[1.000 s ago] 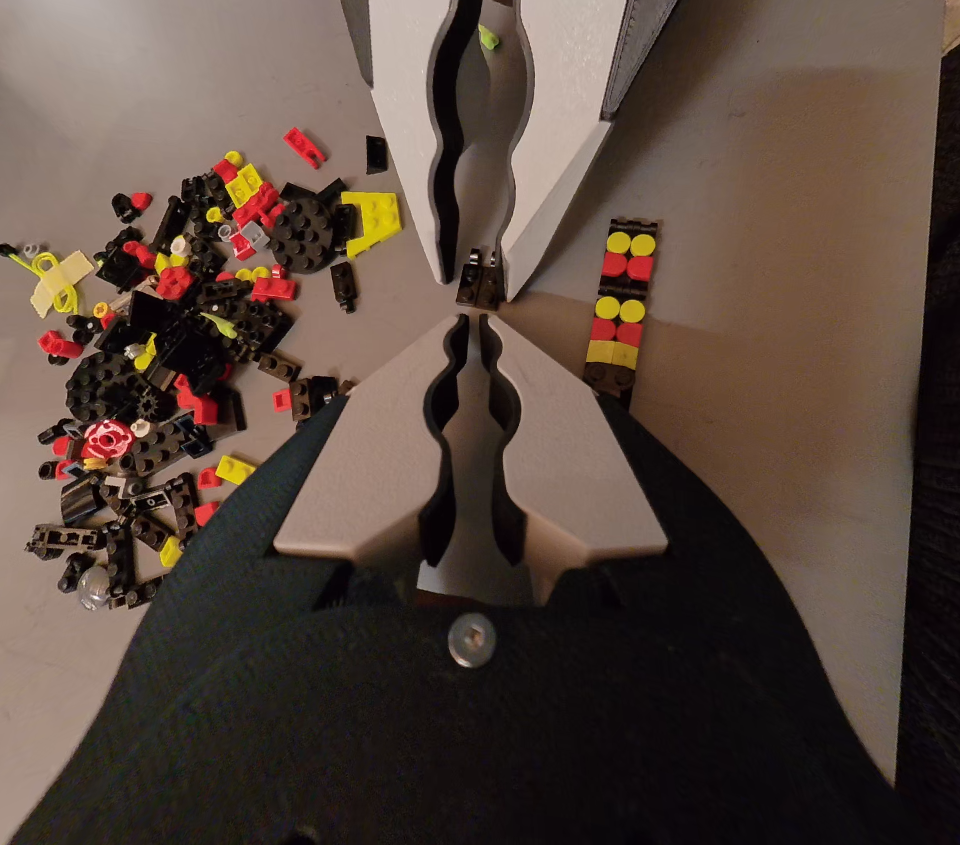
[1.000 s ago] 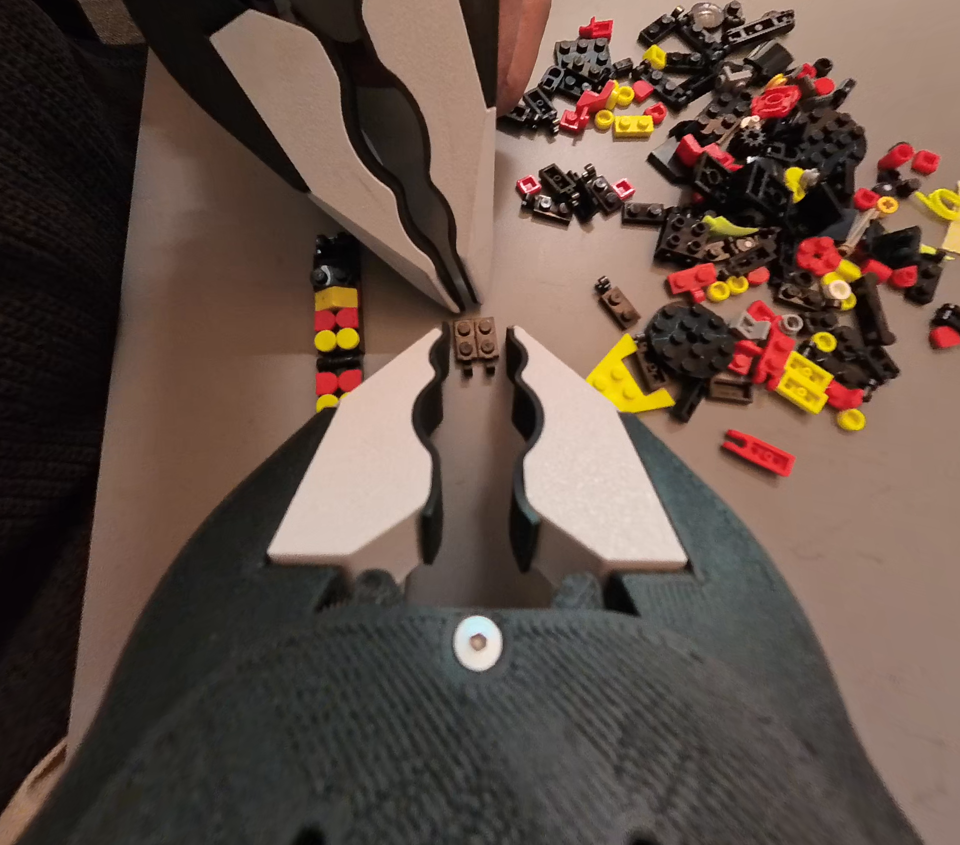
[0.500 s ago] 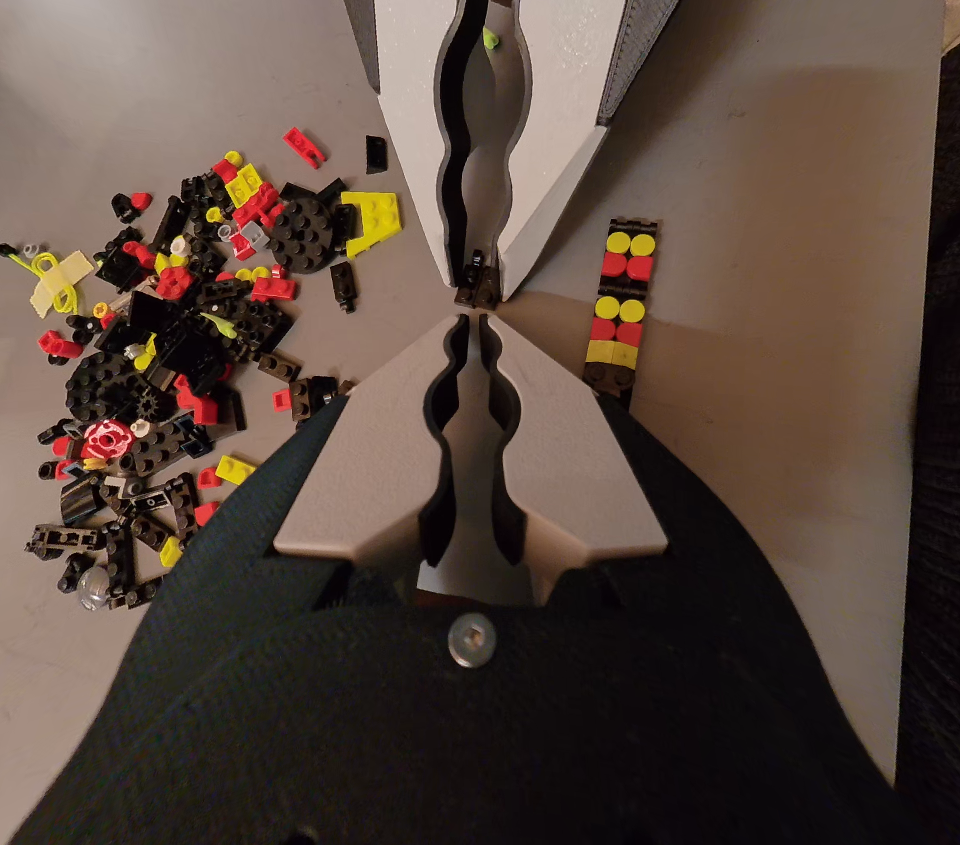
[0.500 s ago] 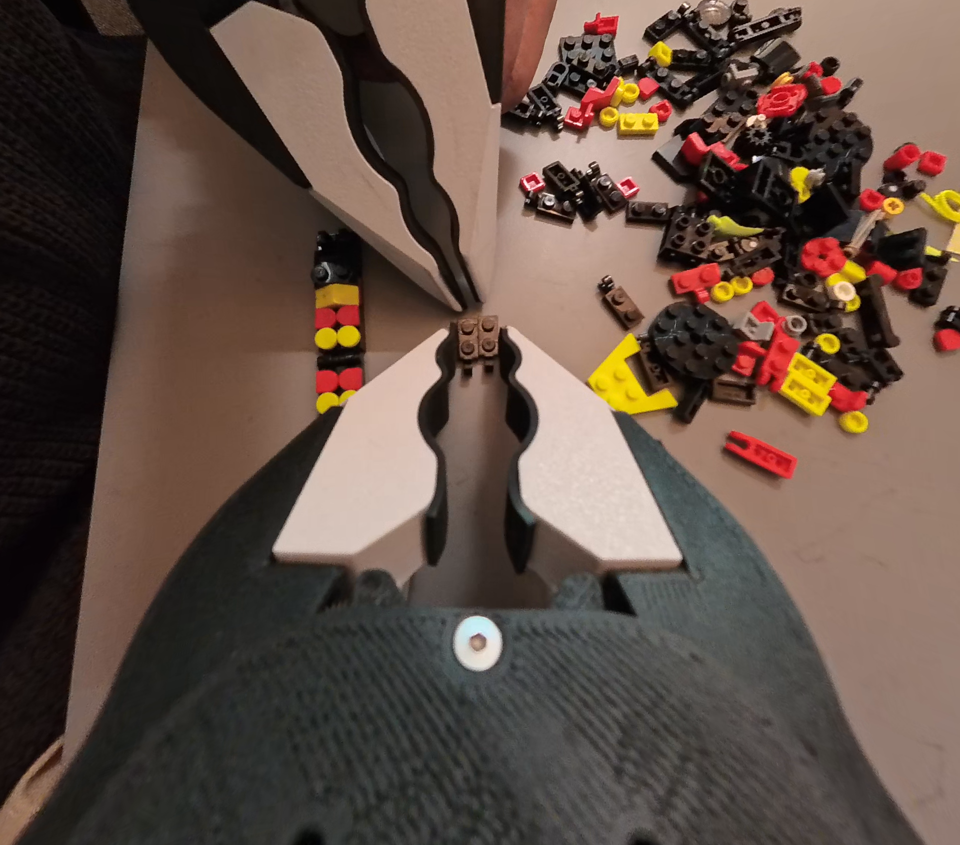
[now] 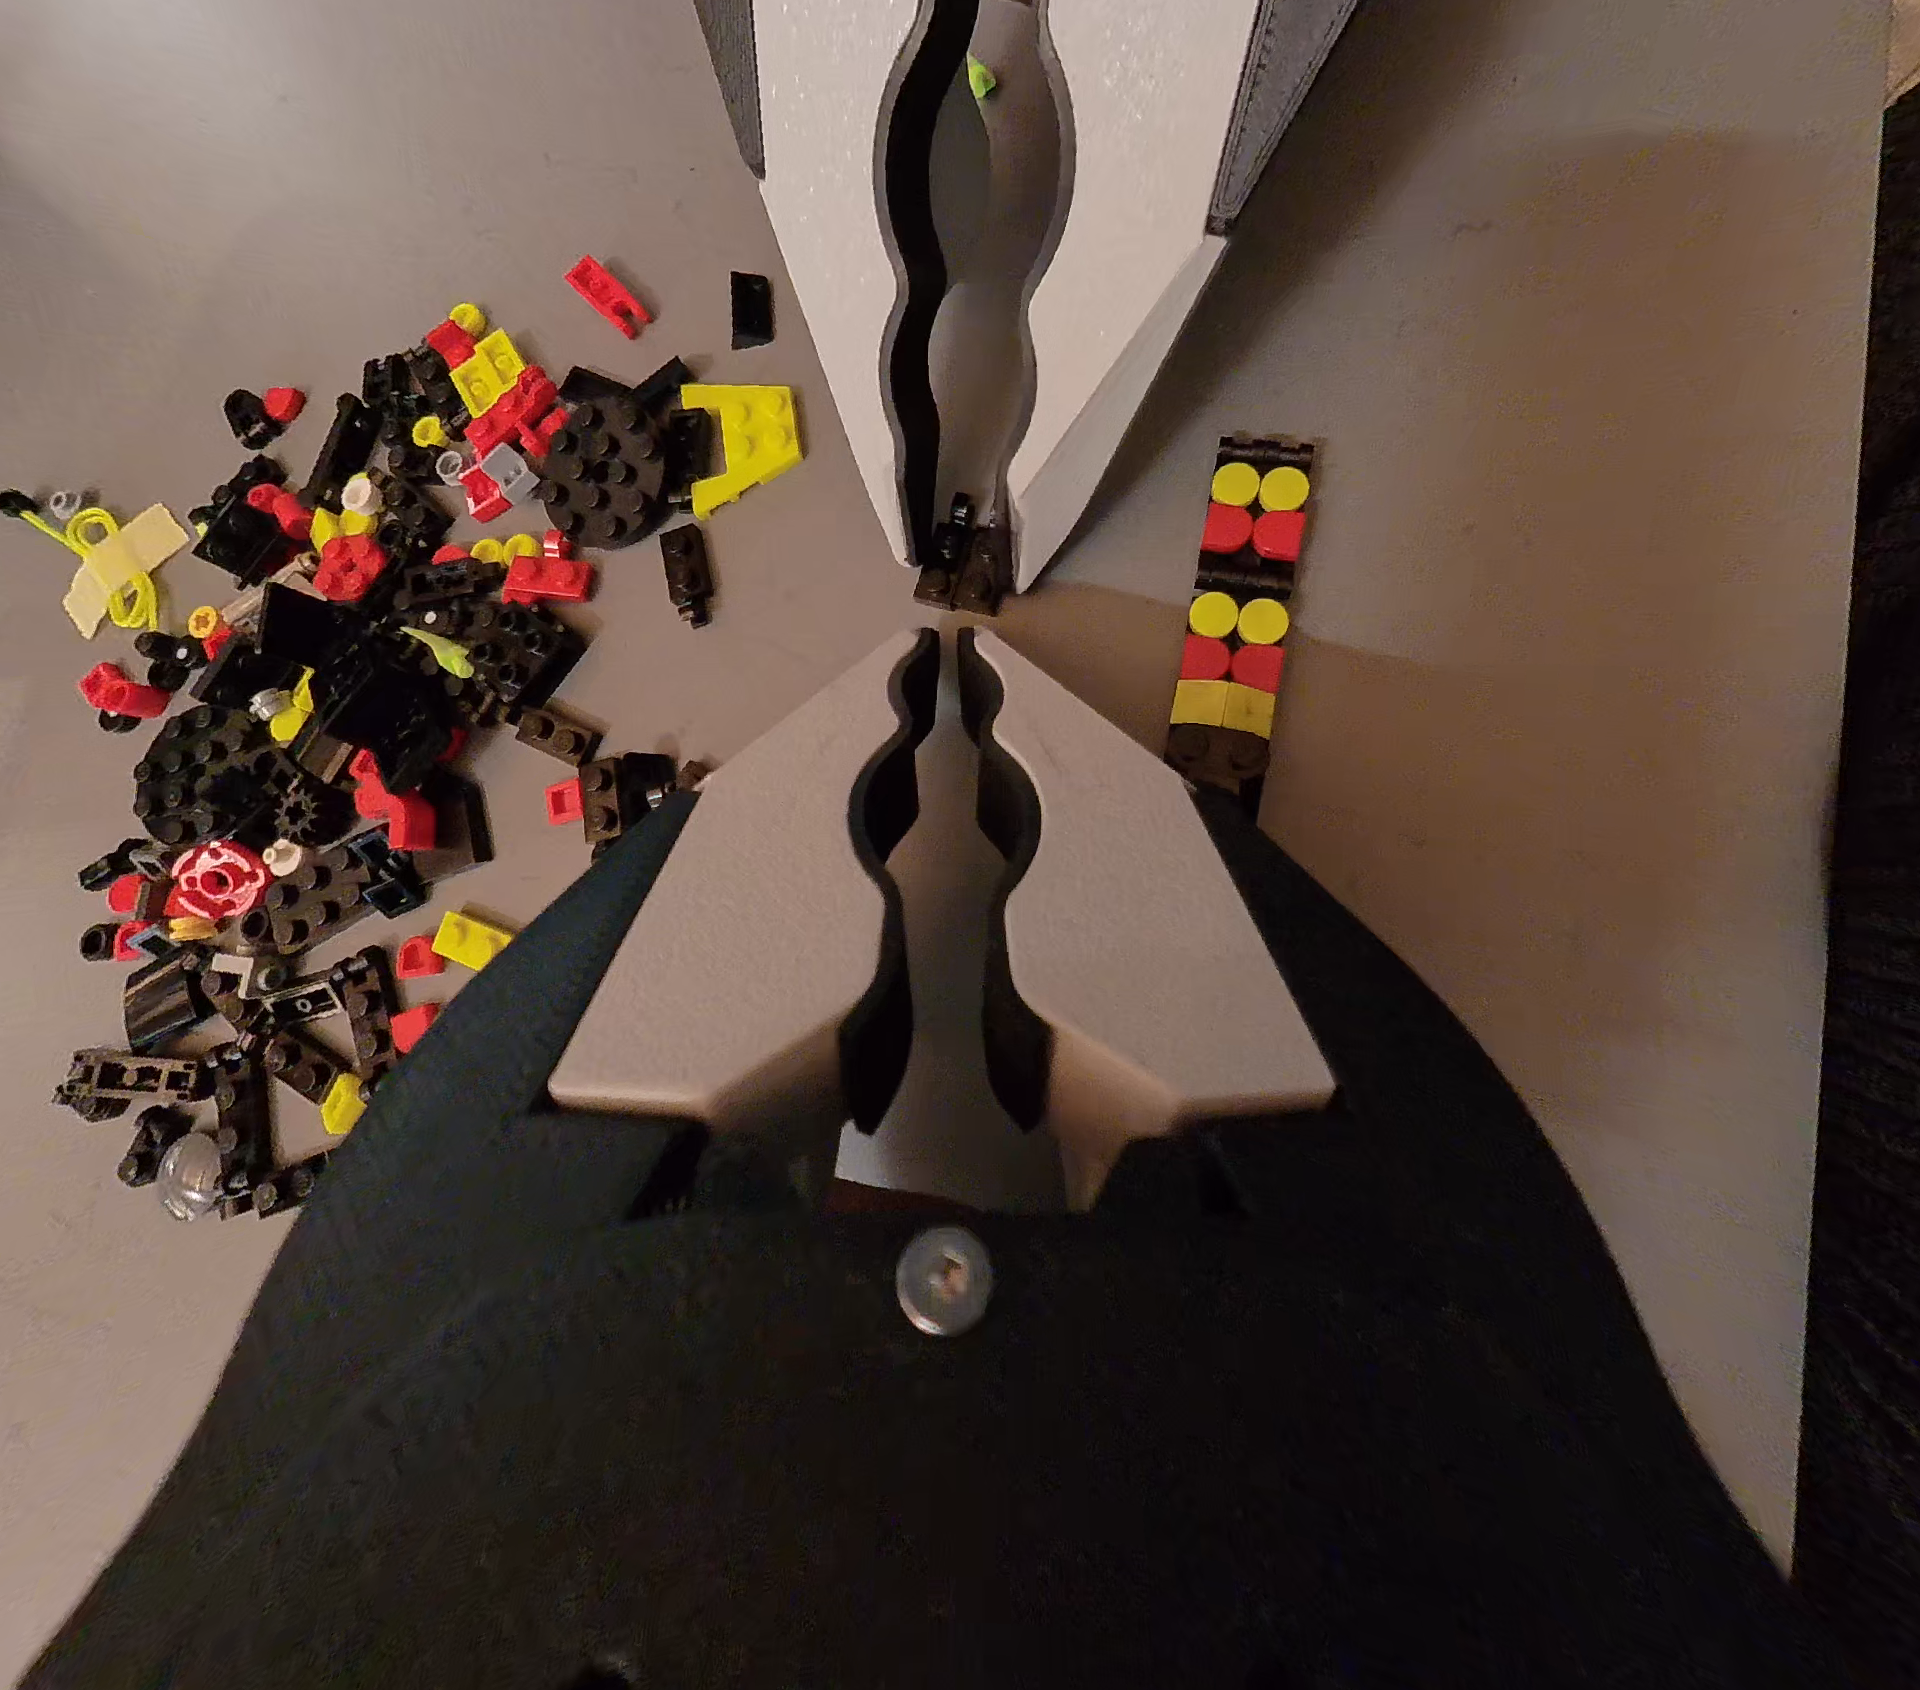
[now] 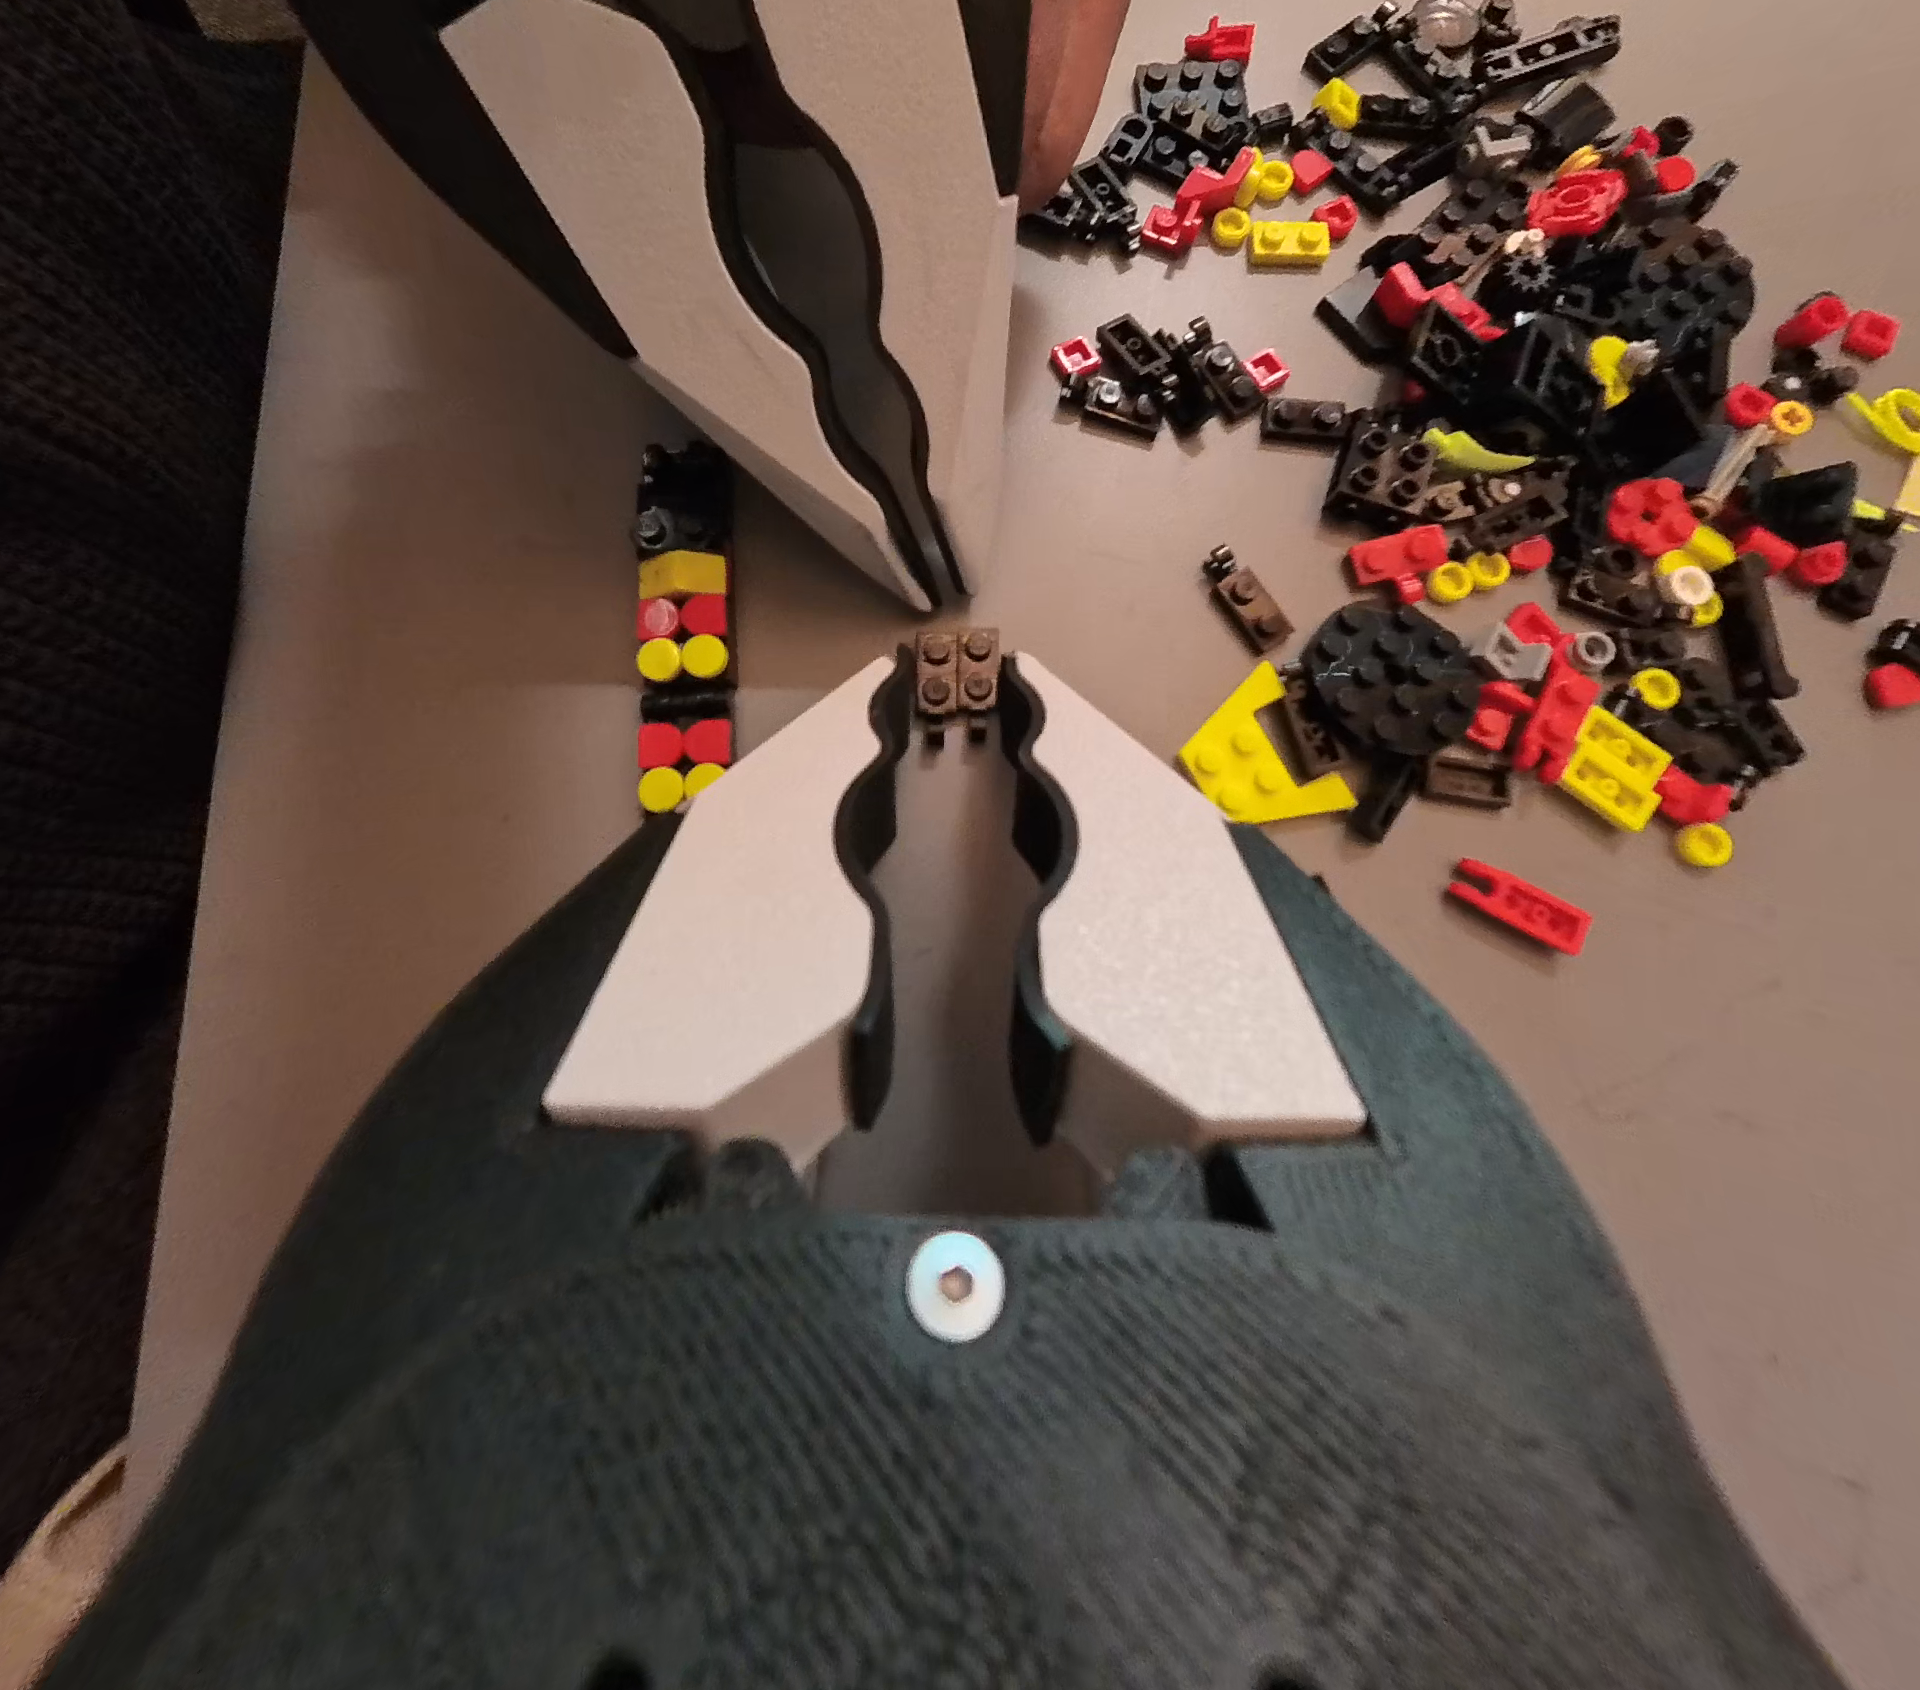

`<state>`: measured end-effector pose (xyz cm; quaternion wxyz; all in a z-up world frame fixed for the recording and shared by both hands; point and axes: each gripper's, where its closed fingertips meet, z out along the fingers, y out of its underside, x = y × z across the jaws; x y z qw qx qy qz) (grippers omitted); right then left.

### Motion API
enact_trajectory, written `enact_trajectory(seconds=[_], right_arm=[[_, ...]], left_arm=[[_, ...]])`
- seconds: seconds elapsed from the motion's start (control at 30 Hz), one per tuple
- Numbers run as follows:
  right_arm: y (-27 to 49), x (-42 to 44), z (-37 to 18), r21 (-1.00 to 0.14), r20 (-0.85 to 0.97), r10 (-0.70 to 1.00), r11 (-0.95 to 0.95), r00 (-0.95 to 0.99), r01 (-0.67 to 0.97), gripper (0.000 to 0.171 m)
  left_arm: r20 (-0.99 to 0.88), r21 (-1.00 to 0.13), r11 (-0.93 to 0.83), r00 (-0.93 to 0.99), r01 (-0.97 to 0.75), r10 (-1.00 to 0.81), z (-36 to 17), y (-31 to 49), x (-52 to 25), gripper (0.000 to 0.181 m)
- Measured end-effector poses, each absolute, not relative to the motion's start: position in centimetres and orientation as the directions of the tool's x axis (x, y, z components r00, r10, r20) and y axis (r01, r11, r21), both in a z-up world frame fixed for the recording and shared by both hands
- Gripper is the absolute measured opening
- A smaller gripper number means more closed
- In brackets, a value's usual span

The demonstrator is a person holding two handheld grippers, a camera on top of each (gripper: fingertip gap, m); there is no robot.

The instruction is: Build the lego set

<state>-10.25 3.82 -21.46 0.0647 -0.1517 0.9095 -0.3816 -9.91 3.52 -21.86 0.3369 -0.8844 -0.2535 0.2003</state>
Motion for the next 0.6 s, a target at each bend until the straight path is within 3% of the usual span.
enact_trajectory(seconds=[0.03, 0.4, 0.6], right_arm=[[3.8, -10.2, -21.4, -0.713, 0.0, -0.327, 0.663, -0.945, -0.229, 0.017], [4.7, -10.9, -20.8, -0.718, 0.011, -0.327, 0.655, -0.945, -0.235, 0.027], [5.5, -11.3, -21.4, -0.692, -0.033, -0.319, 0.691, -0.947, -0.209, 0.017]], left_arm=[[-0.183, -0.697, -0.644, 0.791, 0.313, 0.583, -21.9, 3.5, -9.9, 0.004], [-0.187, -0.697, -0.646, 0.791, 0.311, 0.582, -21.9, 3.5, -9.9, 0.004], [-0.186, -0.697, -0.646, 0.791, 0.311, 0.583, -21.9, 3.5, -9.9, 0.004]])
